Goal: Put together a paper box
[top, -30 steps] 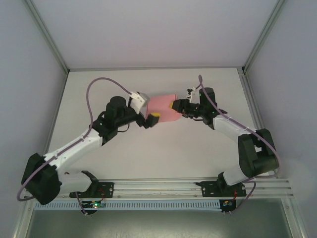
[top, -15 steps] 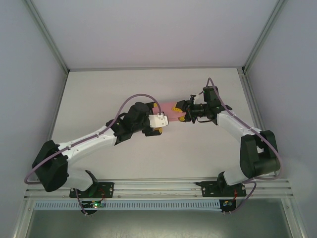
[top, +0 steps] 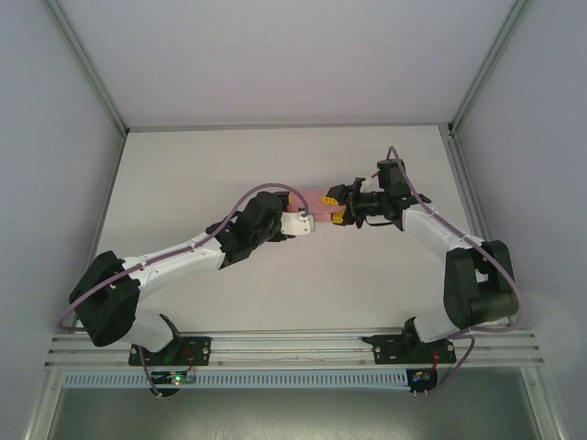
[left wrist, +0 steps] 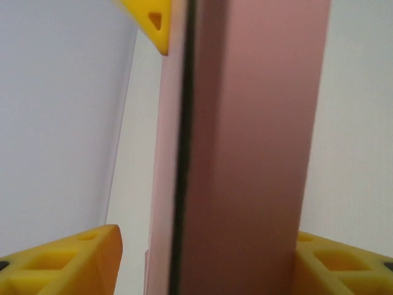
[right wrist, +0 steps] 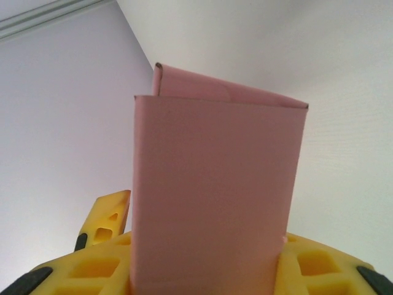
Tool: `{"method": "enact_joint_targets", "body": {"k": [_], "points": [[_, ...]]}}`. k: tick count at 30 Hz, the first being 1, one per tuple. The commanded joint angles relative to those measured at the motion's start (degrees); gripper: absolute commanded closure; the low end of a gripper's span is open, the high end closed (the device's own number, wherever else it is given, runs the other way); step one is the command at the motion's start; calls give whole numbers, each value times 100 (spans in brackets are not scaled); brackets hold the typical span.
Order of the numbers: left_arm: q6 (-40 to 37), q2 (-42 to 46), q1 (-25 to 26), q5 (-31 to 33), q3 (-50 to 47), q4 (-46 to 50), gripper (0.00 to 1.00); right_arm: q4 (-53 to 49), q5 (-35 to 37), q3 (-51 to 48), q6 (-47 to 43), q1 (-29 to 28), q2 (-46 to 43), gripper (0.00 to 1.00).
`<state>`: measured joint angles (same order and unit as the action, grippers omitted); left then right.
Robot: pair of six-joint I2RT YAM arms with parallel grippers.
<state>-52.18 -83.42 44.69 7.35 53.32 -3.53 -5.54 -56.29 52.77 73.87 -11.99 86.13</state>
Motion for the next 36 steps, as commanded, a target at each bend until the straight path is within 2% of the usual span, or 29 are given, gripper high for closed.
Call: {"method": "enact_joint_targets", "body": {"k": [1, 2, 5, 6, 7, 8, 10, 13, 17, 19, 21, 22, 24, 26, 27, 29, 31, 32, 36], "points": [[-39, 47, 37, 94, -33, -652, 47, -21, -419, -151, 60, -93, -109, 59], [-55, 31, 33, 119, -9, -645, 49, -53, -391, -153, 40, -93, -157, 58], [-17, -12, 34, 167, 47, -568, 49, -96, -167, -79, -237, -75, -270, 41], [17, -4, 26, 88, 34, -552, 54, -98, -59, -75, -296, -42, -312, 30], [52, 5, 30, 16, 22, -496, 55, -71, 29, -78, -366, -9, -380, 7], [148, 26, 20, -40, -1, -484, 56, -16, 137, -68, -465, 52, -463, 2], [391, 108, -45, -357, -48, -361, 57, -36, 501, -19, -820, 248, -673, 2], [899, 202, -166, -803, -151, -200, 61, -601, 1459, 227, -1893, 599, -984, 2], [1154, 122, -199, -789, -141, 308, 64, -531, 2057, 228, -2468, 853, -1389, 2], [1379, 61, -245, -885, 77, 908, 64, -606, 2647, 331, -3316, 830, -1675, 2], [1662, -18, -368, -1379, 426, 1797, 63, -663, 3354, 356, -4534, 764, -1985, 2], [1651, -115, -443, -1776, 662, 2436, 61, -440, 3360, 235, -4939, 779, -2142, 2], [1753, -394, -574, -2245, 1115, 3497, 61, 190, 3304, -236, -5183, 813, -2503, 2], [1930, -707, -666, -2283, 1446, 4077, 63, 841, 2962, -678, -5396, 812, -2745, 2], [1952, -886, -725, -2317, 1595, 4355, 64, 845, 2840, -730, -5414, 813, -2770, 2], [2036, -1174, -793, -2305, 1816, 4692, 65, 431, 2257, -601, -5852, 735, -2654, 2], [1996, -1436, -869, -2447, 2022, 4971, 65, -282, 2049, -383, -6371, 479, -2424, 10], [1932, -1556, -877, -2496, 2117, 5100, 65, -584, 1969, -296, -6665, 330, -2310, 10], [1869, -1876, -874, -2363, 2321, 5162, 62, -1352, 2120, -52, -7587, -366, -1731, 20]]}}
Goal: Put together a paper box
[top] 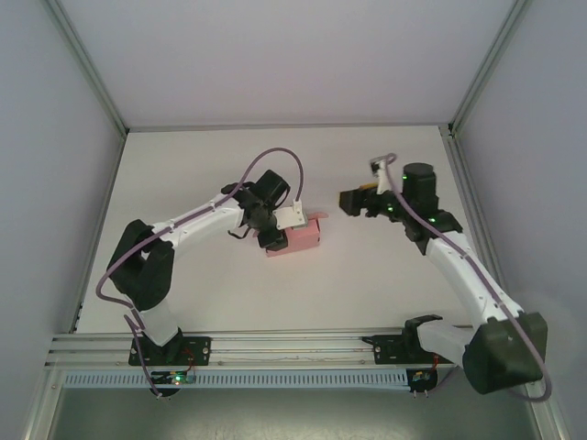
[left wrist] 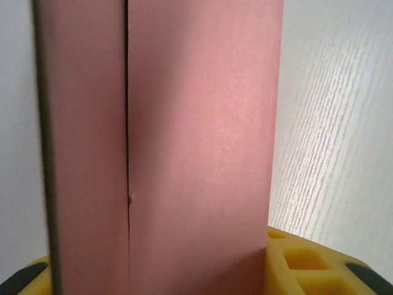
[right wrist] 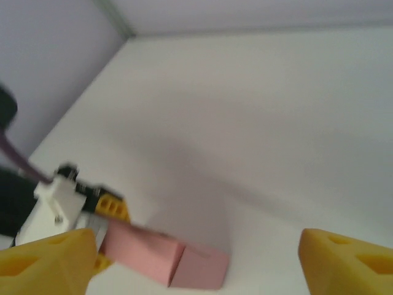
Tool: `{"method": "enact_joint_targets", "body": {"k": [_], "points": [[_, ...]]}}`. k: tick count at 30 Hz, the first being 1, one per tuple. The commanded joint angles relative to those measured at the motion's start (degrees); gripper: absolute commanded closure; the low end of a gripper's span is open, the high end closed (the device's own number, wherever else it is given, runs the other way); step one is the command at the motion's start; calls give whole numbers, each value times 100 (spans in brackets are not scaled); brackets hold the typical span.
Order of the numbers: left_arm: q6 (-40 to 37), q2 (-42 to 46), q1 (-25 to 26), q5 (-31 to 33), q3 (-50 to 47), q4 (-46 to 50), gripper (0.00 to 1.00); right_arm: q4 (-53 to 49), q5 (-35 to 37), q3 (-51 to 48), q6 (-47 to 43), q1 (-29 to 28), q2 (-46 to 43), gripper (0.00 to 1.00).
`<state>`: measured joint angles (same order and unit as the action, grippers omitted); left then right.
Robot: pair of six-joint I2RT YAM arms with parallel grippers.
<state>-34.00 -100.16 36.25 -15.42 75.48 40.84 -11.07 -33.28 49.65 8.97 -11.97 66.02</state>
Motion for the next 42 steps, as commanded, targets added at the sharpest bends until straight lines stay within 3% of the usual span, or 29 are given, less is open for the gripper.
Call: {"method": "enact_joint_targets", "body": {"k": [1, 5, 7, 9, 14, 20, 23, 28, 35, 38, 42], "points": [[37, -240, -32, -112, 132, 735, 62, -963, -112, 334, -1363, -532, 421, 22], [-137, -353, -33, -220, 177, 781, 61, -1405, 901, 690, -2151, -1106, 1050, 23], [-213, -373, -35, -216, 151, 784, 61, -1441, 1034, 878, -2409, -1112, 1392, 24], [-256, -380, -34, -170, 135, 777, 61, -1530, 985, 1127, -2718, -1068, 1778, 32], [-249, -398, -35, -123, 167, 750, 61, -2171, 482, 1665, -3256, -1120, 2374, 57], [-66, -408, -36, 30, 215, 681, 62, -2476, 550, 1688, -2982, -1229, 2286, 99], [35, -419, -35, 43, 247, 607, 62, -2520, 657, 1665, -2573, -1459, 2131, 100], [173, -534, -32, 81, 365, 525, 62, -1991, 1012, 1538, -768, -1804, 1921, 100], [329, -636, -33, 128, 485, 436, 62, -119, 1094, 520, 1939, -1890, 1627, 100], [328, -628, -36, 118, 495, 407, 62, 263, 768, 370, 2292, -1888, 1668, 100], [306, -628, -37, 179, 496, 386, 63, 91, 923, 297, 2089, -1934, 1746, 100]]}}
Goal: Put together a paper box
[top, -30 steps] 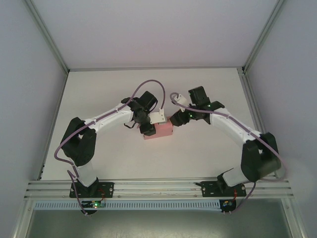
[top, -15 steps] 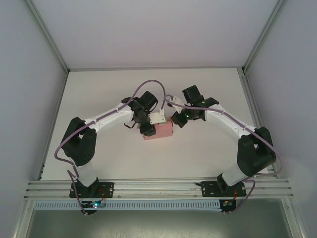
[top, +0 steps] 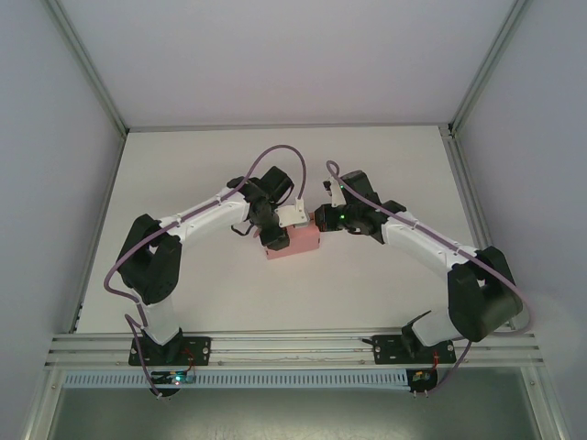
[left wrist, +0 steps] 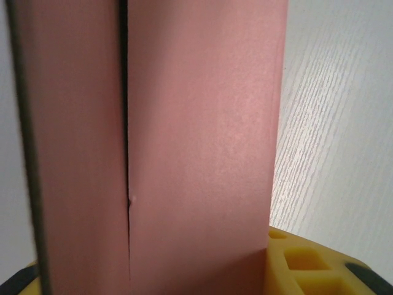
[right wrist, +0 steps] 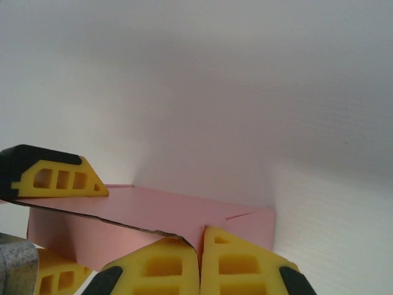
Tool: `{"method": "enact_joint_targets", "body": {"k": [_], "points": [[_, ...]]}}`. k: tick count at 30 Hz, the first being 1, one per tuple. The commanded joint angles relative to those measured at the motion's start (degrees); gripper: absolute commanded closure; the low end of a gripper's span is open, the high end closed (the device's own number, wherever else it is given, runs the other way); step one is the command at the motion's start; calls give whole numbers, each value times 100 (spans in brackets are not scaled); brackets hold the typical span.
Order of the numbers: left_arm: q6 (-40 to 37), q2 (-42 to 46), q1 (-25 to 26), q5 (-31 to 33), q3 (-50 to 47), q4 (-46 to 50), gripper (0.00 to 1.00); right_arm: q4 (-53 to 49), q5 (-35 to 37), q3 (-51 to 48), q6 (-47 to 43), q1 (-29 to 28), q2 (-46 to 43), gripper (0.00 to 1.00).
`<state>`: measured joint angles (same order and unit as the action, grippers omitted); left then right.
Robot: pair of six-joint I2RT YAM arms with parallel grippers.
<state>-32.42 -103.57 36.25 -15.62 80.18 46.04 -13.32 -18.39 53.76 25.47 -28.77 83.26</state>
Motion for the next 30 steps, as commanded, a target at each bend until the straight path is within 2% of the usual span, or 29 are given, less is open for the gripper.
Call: {"method": "enact_joint_targets", "body": {"k": [1, 5, 10, 16, 19, 21, 22, 23, 27, 30], "points": [[149, -287, -30, 206, 22, -139, 63, 185, -452, -136, 398, -241, 53, 100], [189, -274, -32, 173, 4, -218, 63, -125, 116, -350, 149, -271, 164, 100], [227, -236, -32, 164, 1, -229, 62, 452, 780, -1024, -555, -540, -172, 100], [336, -147, -38, 49, 136, -242, 59, 506, 1664, -1007, -845, -709, -486, 100], [425, -61, -38, -113, 189, -314, 46, 345, 1977, -855, -706, -842, -470, 100], [514, 26, -33, -214, 210, -328, 21, 323, 2084, -818, -564, -912, -449, 100], [540, 116, -34, -308, 218, -339, 15, 317, 2286, -805, -416, -982, -451, 100], [544, 208, -30, -428, 194, -355, 0, 323, 2352, -792, -363, -1015, -451, 100], [970, 759, -43, -190, -30, -761, 0, 73, 2908, -695, -73, -1112, -478, 100], [1440, 1184, -39, 392, -222, -890, 0, -24, 2999, -633, 14, -1164, -443, 100]]}}
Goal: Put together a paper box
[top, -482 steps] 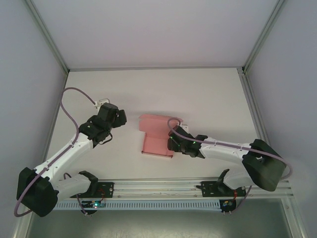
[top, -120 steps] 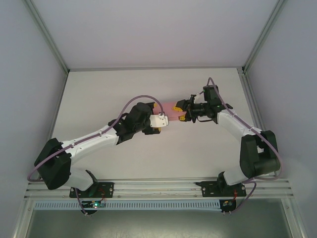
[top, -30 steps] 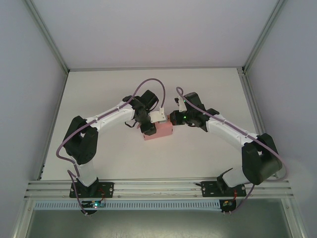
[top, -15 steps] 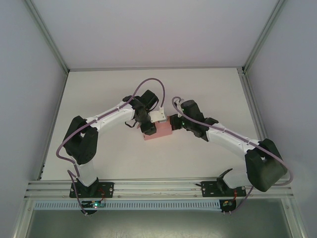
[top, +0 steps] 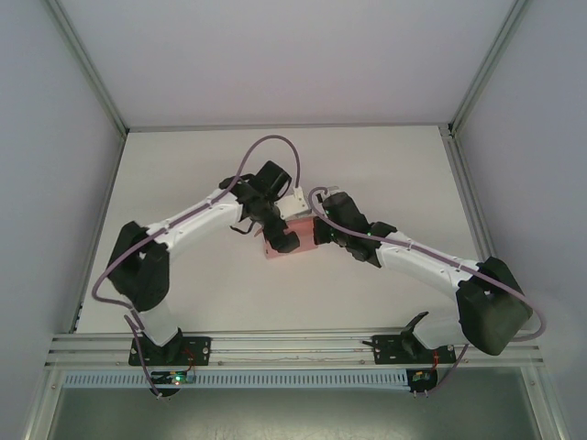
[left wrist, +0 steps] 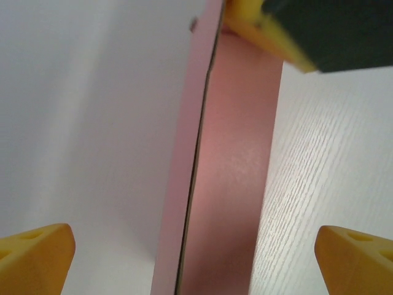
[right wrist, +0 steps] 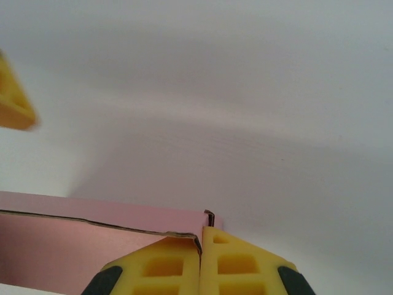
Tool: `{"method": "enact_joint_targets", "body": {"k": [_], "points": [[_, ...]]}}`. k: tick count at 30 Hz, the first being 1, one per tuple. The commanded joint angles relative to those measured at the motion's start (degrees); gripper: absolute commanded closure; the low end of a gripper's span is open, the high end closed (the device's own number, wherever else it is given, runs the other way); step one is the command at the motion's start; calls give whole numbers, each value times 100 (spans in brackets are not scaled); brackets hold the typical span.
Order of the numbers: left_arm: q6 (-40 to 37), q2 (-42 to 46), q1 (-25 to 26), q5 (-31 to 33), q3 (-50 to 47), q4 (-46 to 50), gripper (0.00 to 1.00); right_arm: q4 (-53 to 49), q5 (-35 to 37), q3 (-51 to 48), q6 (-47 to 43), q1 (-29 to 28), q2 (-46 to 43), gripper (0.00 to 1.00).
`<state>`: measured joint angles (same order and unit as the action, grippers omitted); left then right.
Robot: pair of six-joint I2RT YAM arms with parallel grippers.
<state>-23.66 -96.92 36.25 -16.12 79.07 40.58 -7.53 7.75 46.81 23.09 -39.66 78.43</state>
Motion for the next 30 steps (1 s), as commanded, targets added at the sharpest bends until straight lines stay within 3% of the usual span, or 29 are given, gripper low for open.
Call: {"method": "enact_joint_targets", "body": {"k": [1, 4, 6, 10, 11, 14, 19, 25, 30], "points": [[799, 630, -37, 740, -152, -270, 0, -618, 385, 82, 288, -86, 59, 100], [1337, 912, -47, 1649, -437, -43, 0, -680, 346, 165, 307, -103, 133, 100], [1508, 1062, -39, 1975, -709, 72, 16, -755, 333, 236, 319, -121, 193, 100], [1682, 1188, -44, 1716, -1038, -12, 32, -888, 363, 367, 308, -165, 325, 100], [1759, 1174, -40, 1691, -1025, -13, 38, -914, 327, 398, 278, -172, 364, 100], [1956, 1099, -43, 1665, -926, 58, 70, -952, 355, 460, 280, -200, 426, 100], [2179, 1016, -40, 1499, -834, 101, 98, -977, 447, 496, 241, -268, 402, 100], [3025, 789, -58, 1494, -650, -76, 100, -926, 657, 443, 257, -417, 292, 100], [4219, 868, -235, 372, -513, -371, 100, -1031, 948, 393, 440, -577, 255, 100]]}}
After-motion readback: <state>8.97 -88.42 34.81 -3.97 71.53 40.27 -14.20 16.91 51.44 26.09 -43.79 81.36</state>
